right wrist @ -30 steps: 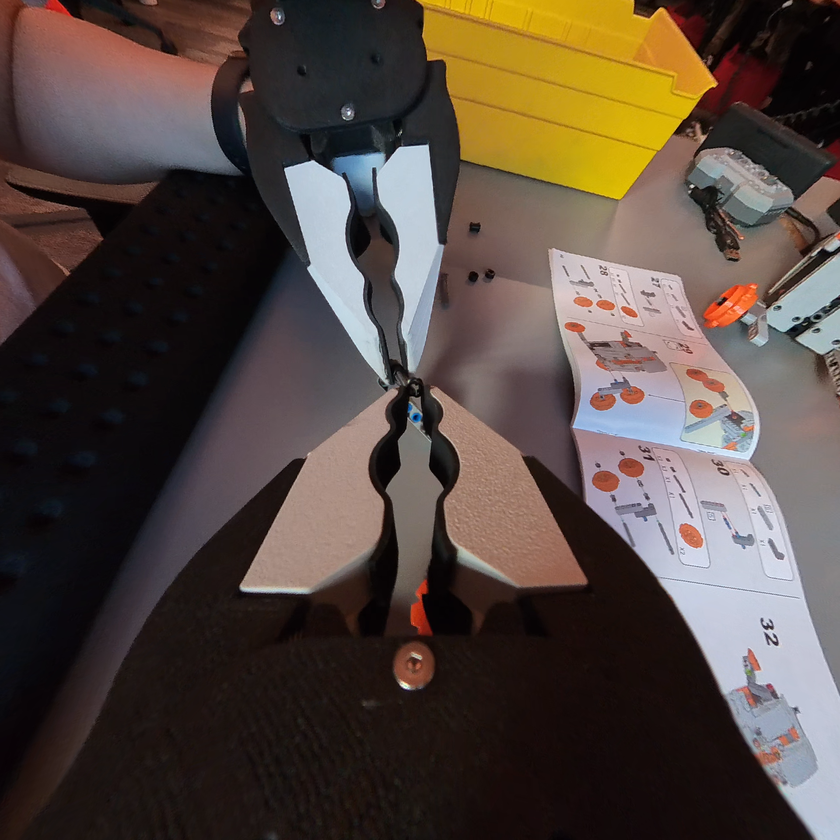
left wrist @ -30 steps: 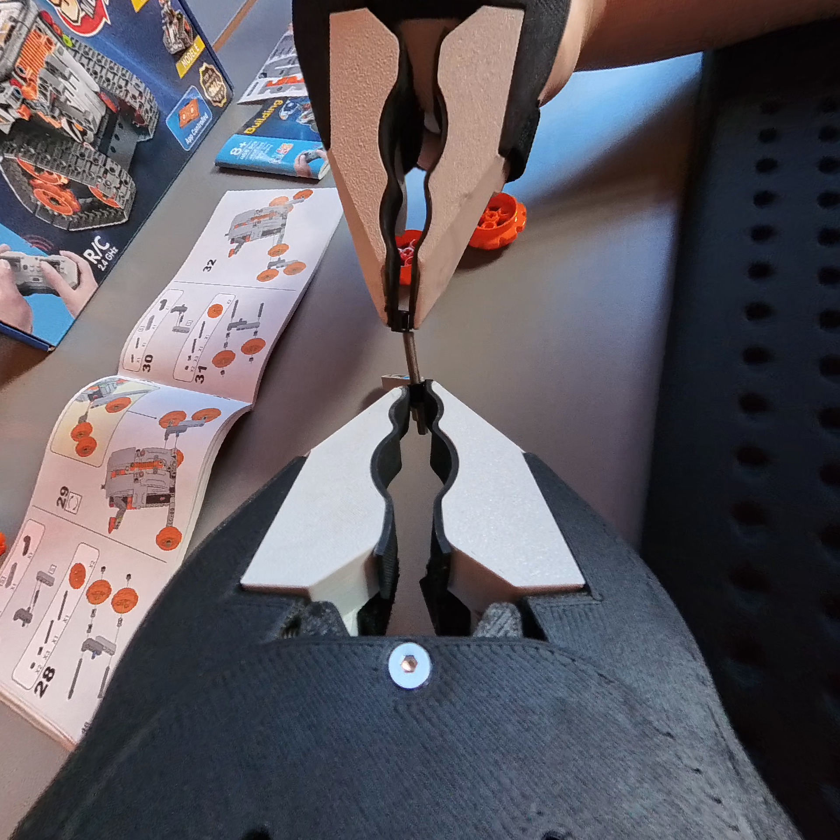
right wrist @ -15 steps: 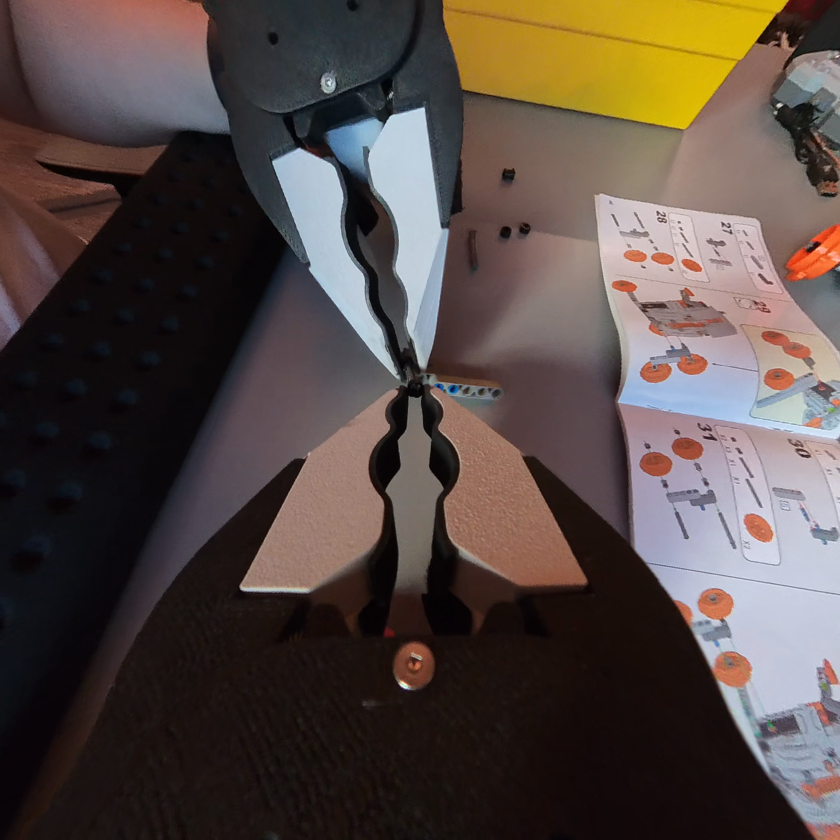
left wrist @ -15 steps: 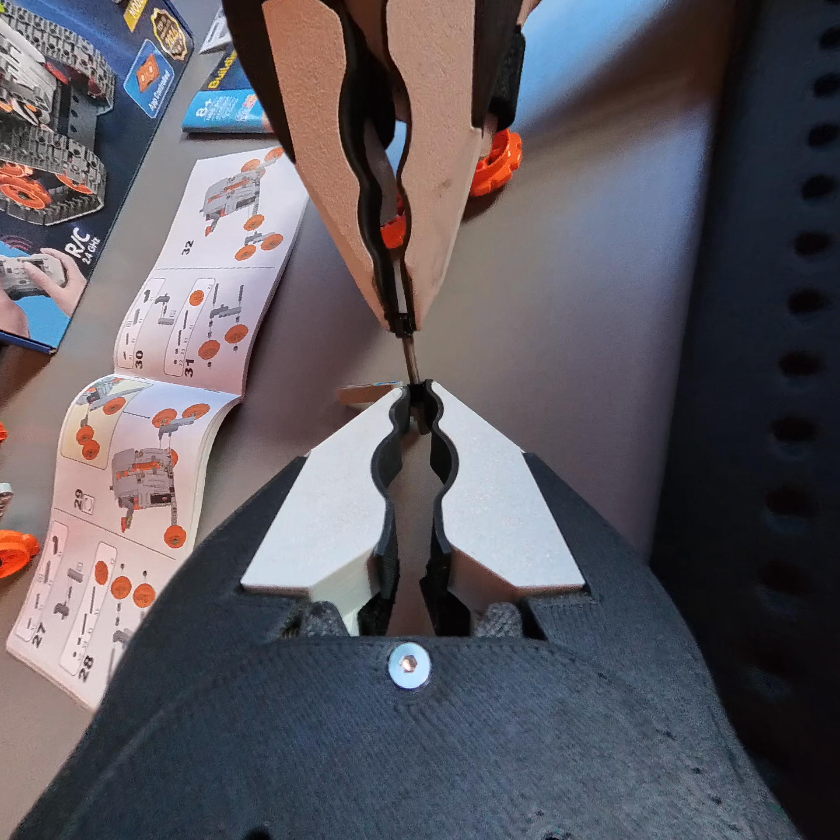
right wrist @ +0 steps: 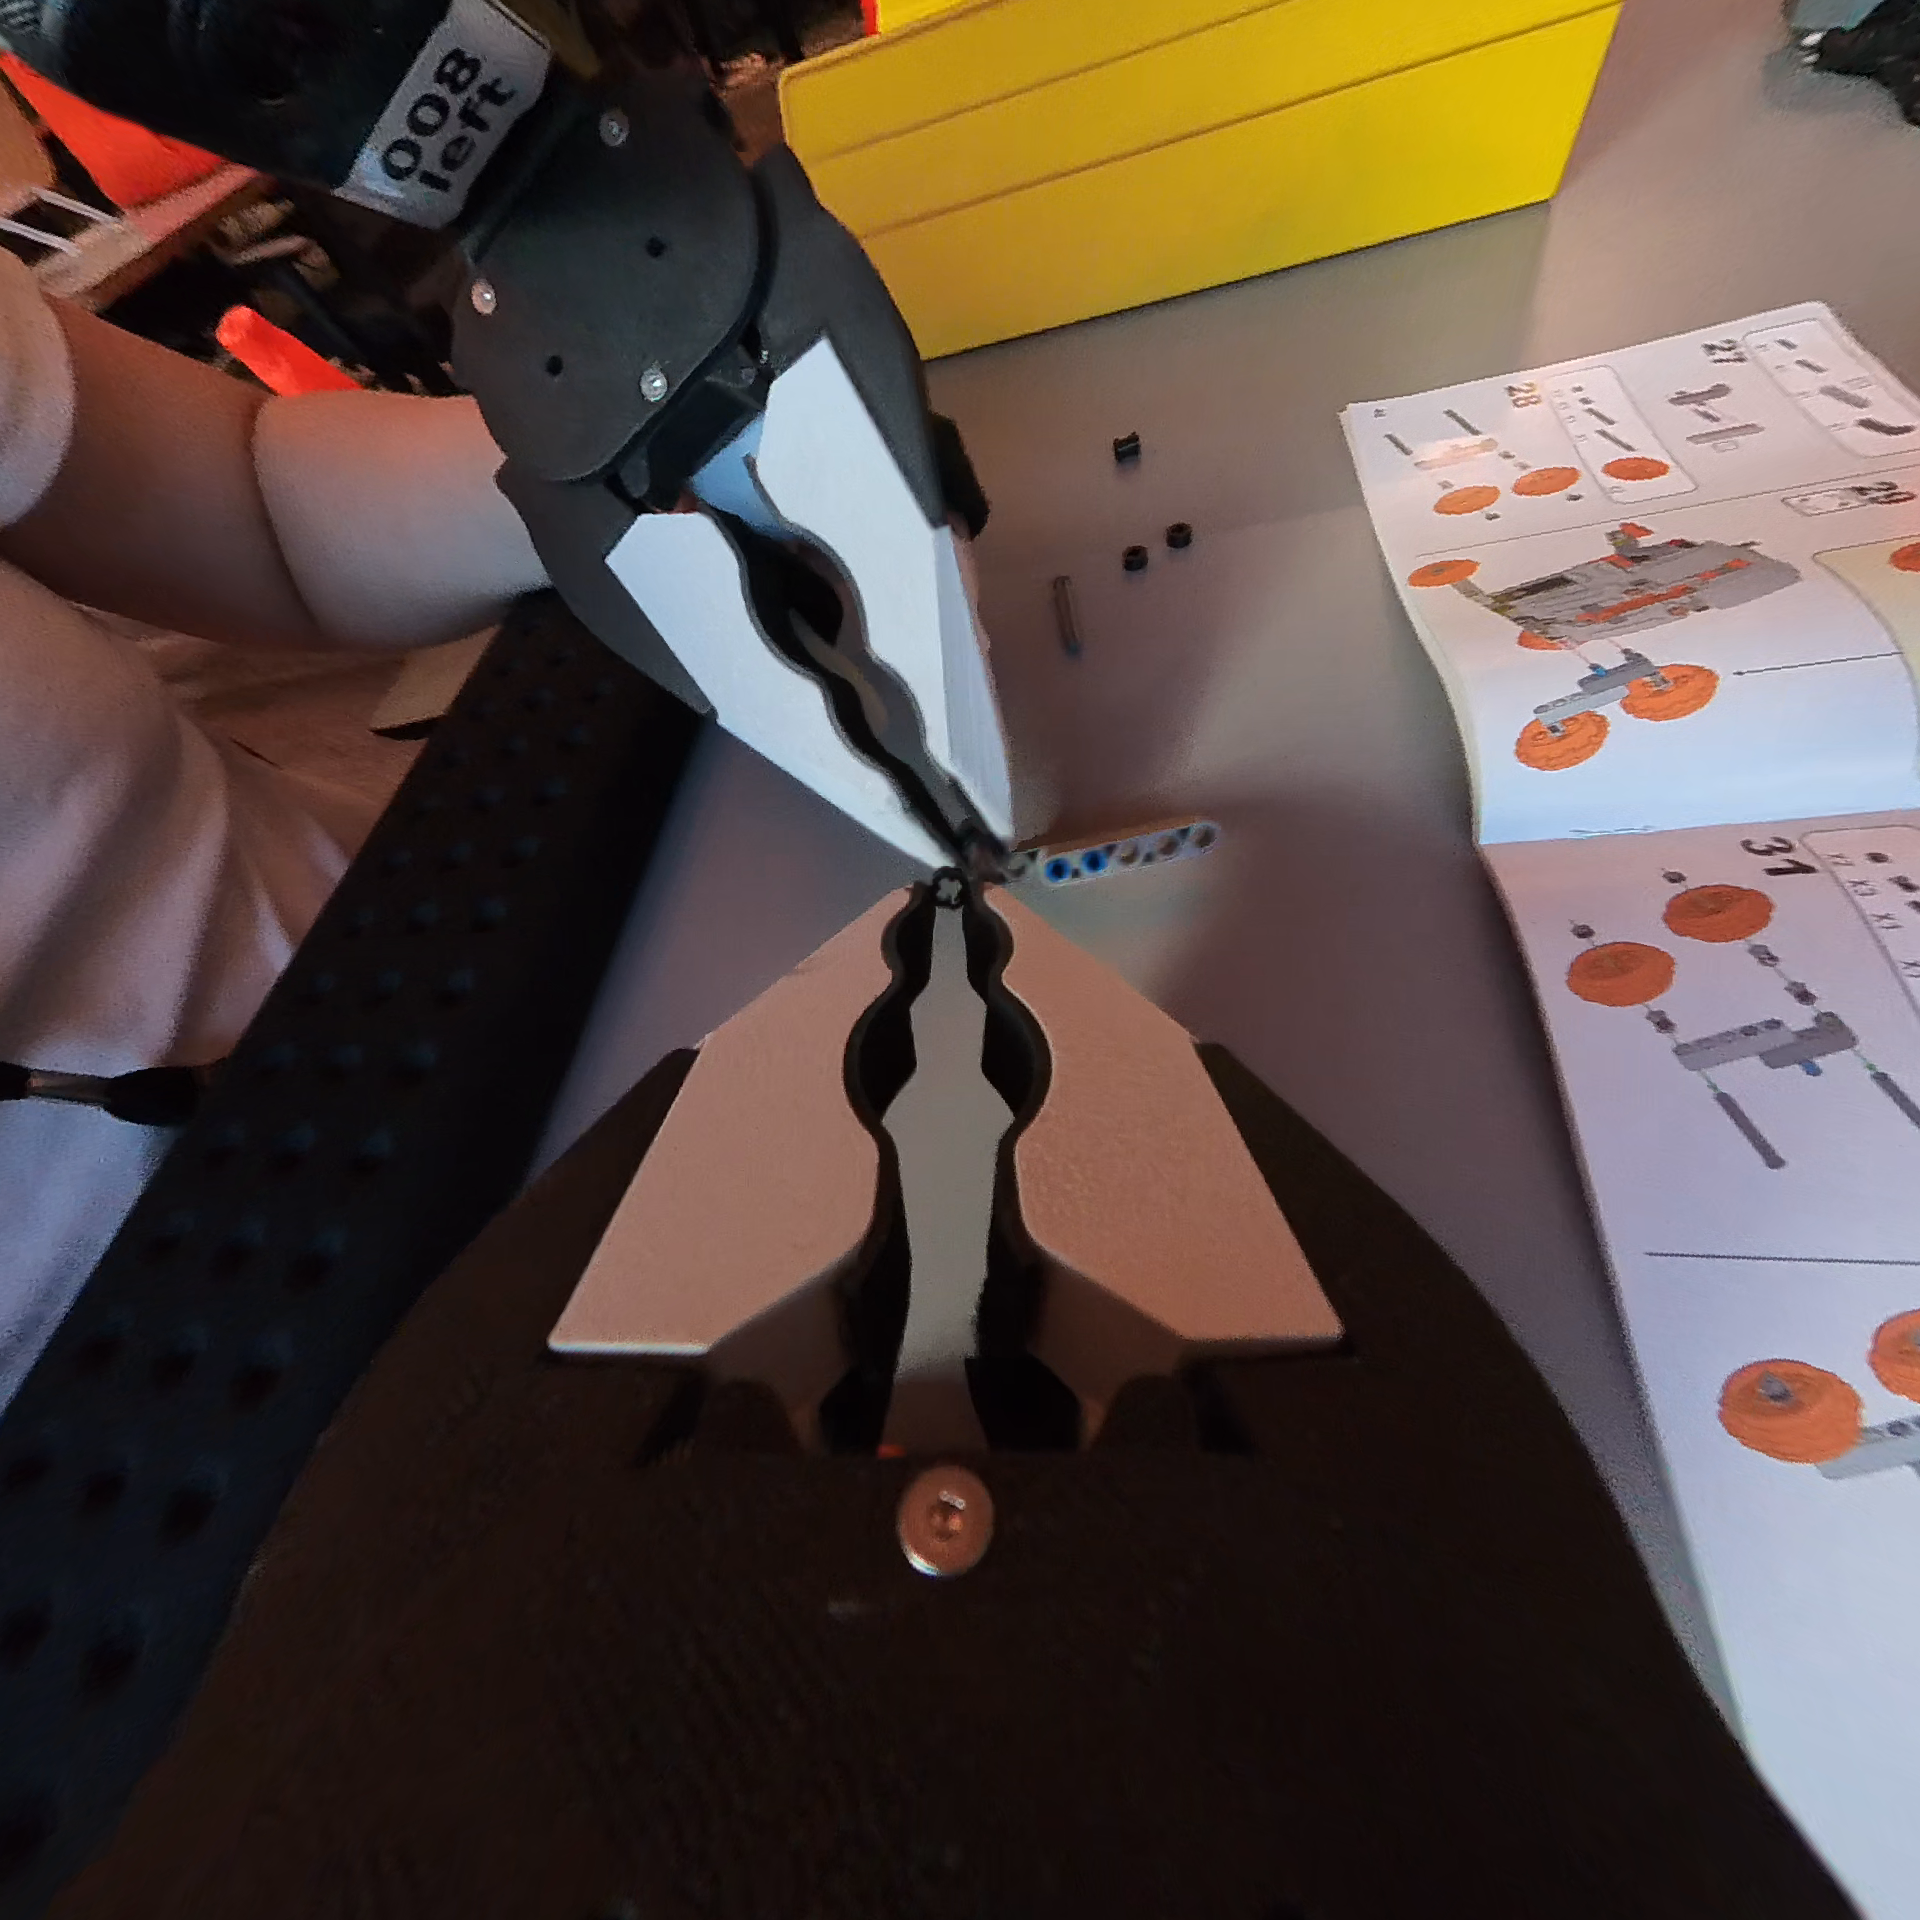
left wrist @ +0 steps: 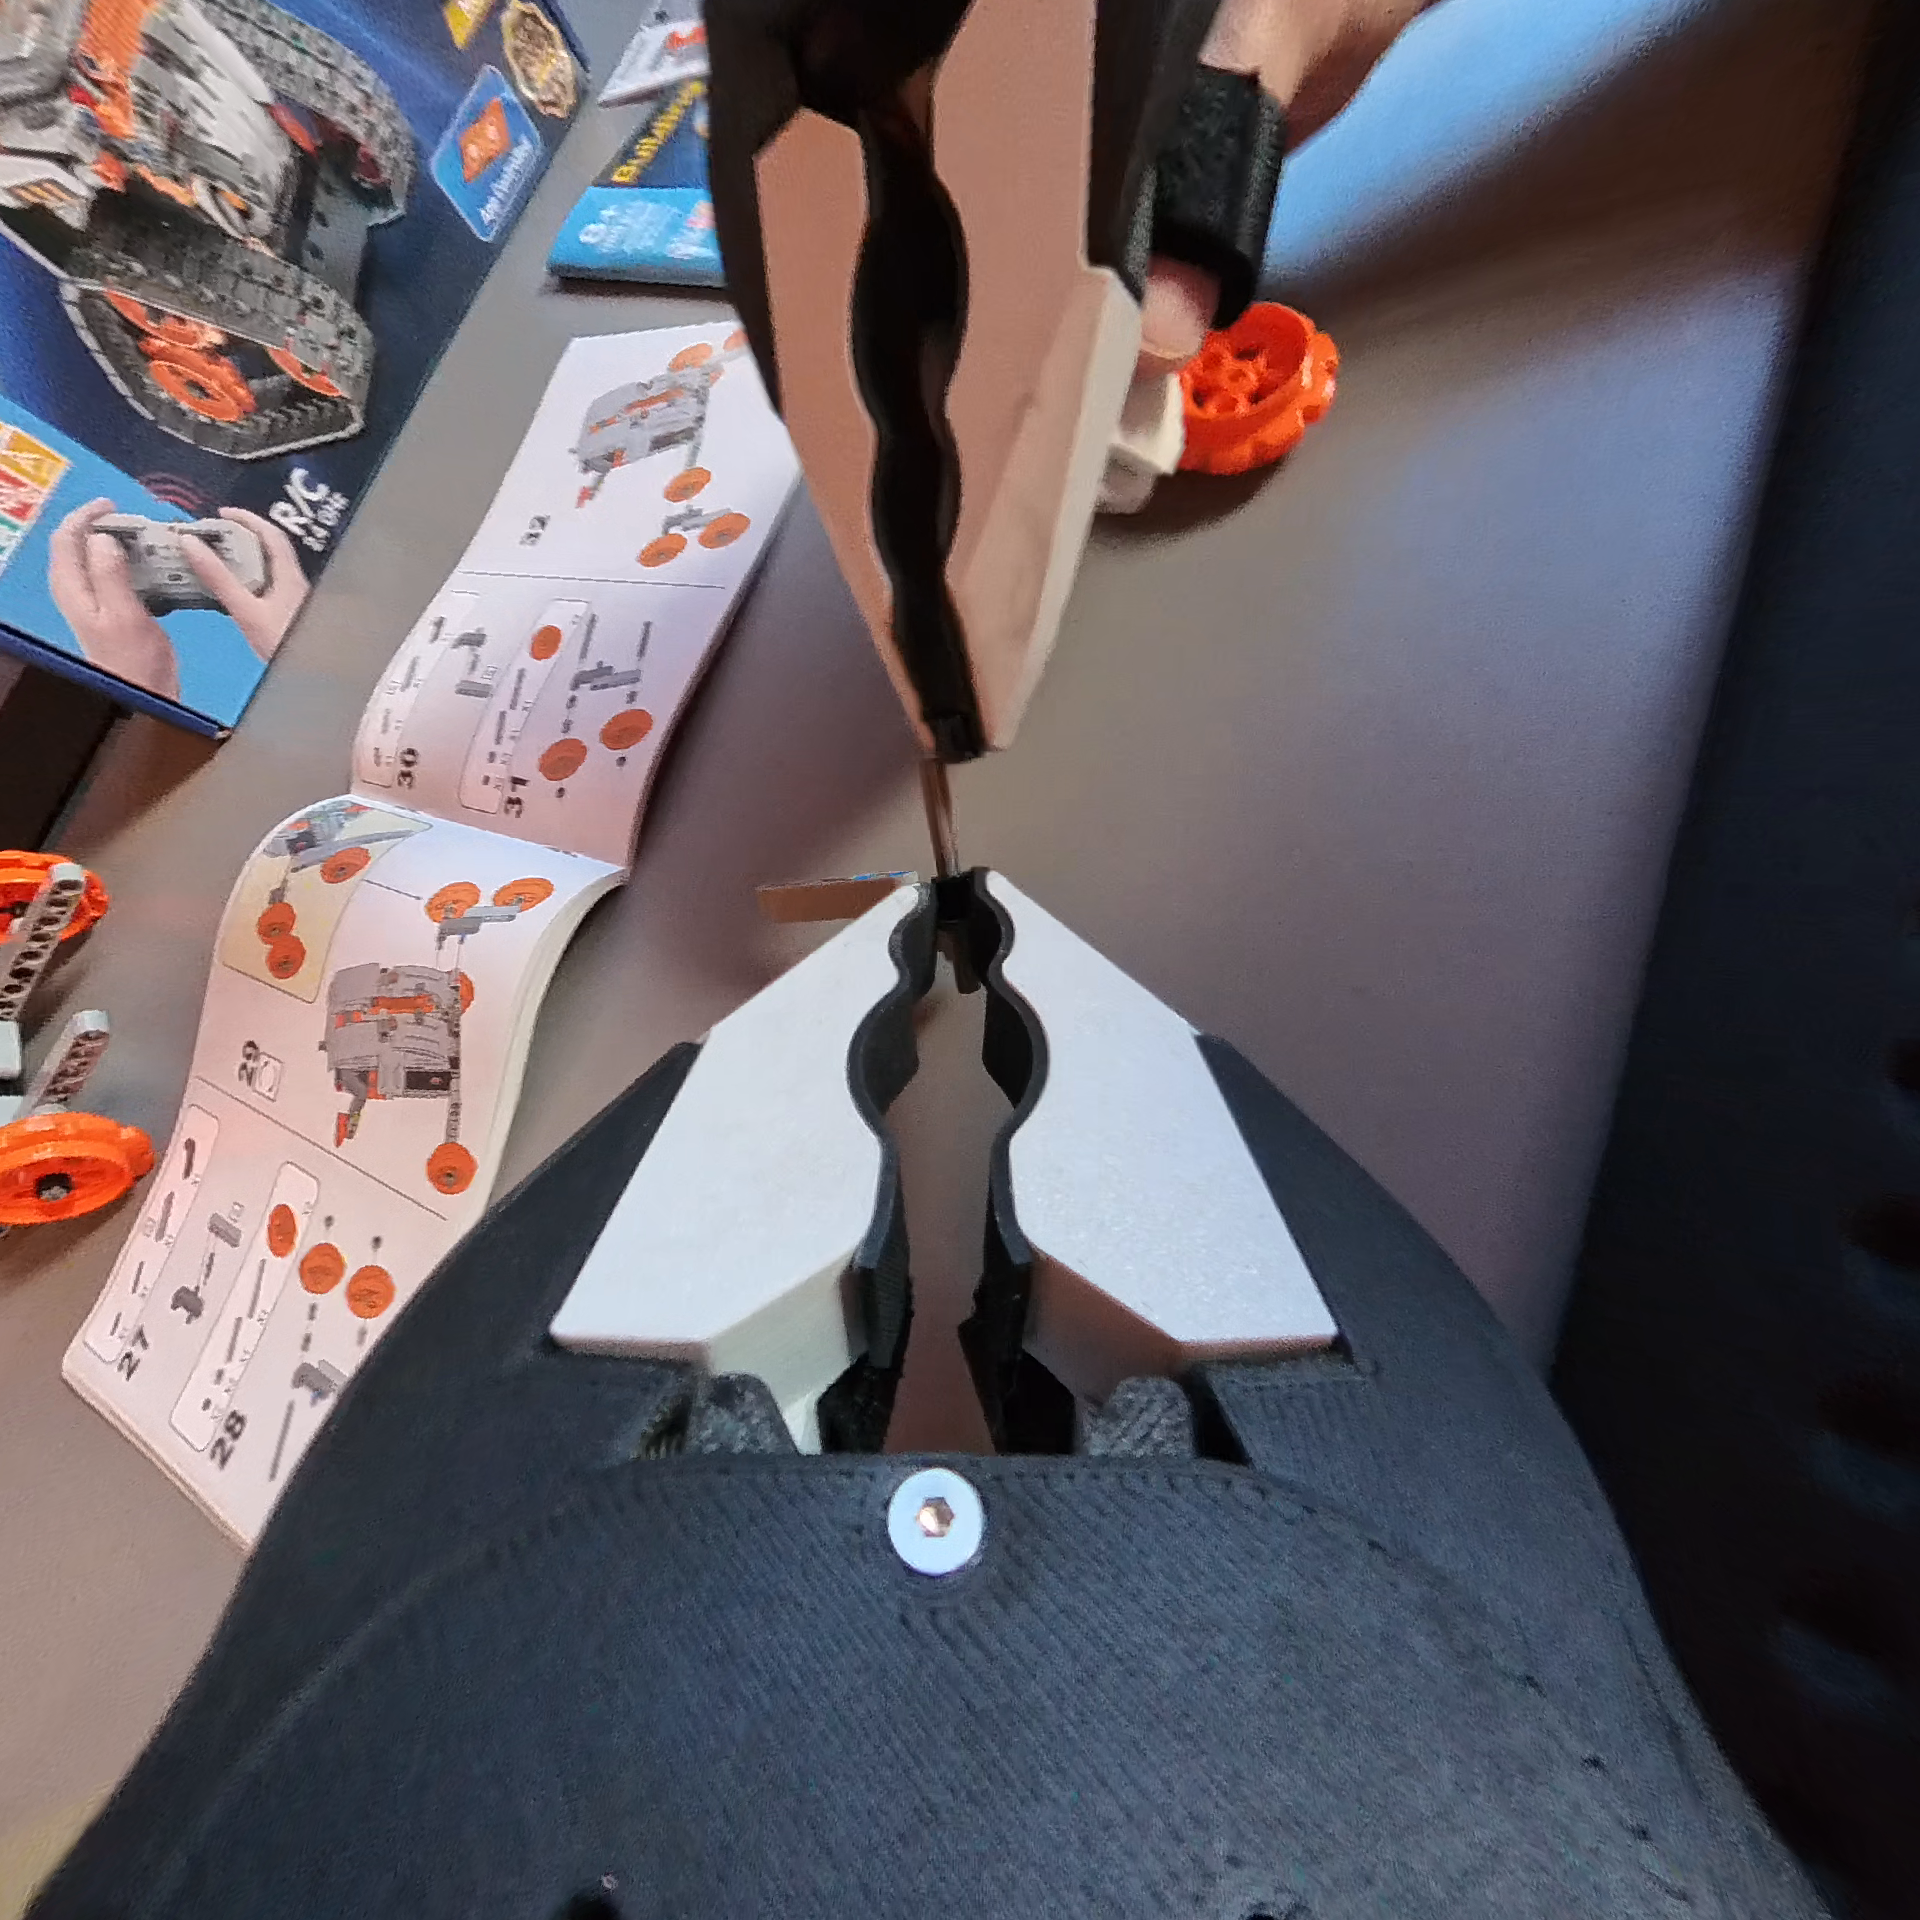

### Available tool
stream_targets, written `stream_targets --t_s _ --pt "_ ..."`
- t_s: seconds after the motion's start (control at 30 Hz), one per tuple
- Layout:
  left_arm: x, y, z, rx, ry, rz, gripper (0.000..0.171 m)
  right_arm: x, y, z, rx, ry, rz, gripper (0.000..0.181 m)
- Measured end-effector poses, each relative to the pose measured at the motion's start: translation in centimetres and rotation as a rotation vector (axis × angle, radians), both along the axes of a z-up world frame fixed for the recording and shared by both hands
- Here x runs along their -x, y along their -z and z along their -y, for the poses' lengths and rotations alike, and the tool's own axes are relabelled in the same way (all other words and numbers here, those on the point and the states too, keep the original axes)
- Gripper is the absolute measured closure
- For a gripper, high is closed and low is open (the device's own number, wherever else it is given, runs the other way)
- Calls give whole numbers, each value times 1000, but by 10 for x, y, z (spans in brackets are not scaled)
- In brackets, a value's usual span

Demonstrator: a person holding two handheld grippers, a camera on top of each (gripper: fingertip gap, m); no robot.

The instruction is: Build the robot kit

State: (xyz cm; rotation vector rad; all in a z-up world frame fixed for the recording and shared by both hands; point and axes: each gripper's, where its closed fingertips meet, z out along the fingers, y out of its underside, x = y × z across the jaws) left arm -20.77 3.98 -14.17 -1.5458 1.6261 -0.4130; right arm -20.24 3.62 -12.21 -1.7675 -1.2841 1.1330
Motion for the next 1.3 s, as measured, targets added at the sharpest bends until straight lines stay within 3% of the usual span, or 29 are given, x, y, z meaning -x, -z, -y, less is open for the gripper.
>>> stream_targets --t_s 0.1,0.37,0.63,1.3 --pt "-2 -10 3 18 13 60 169 3 1 2 -13 -5 10 177" --pt "0 -7 0 26 -2 55 169 -3 -9 -7 14 33 -64 177" --pt "0 1 1 3 3 -7 169 -2 3 -2 3 11 22 177" --pt "-1 -4 5 3 18 17 169 -3 -1 -3 9 0 -7 176"
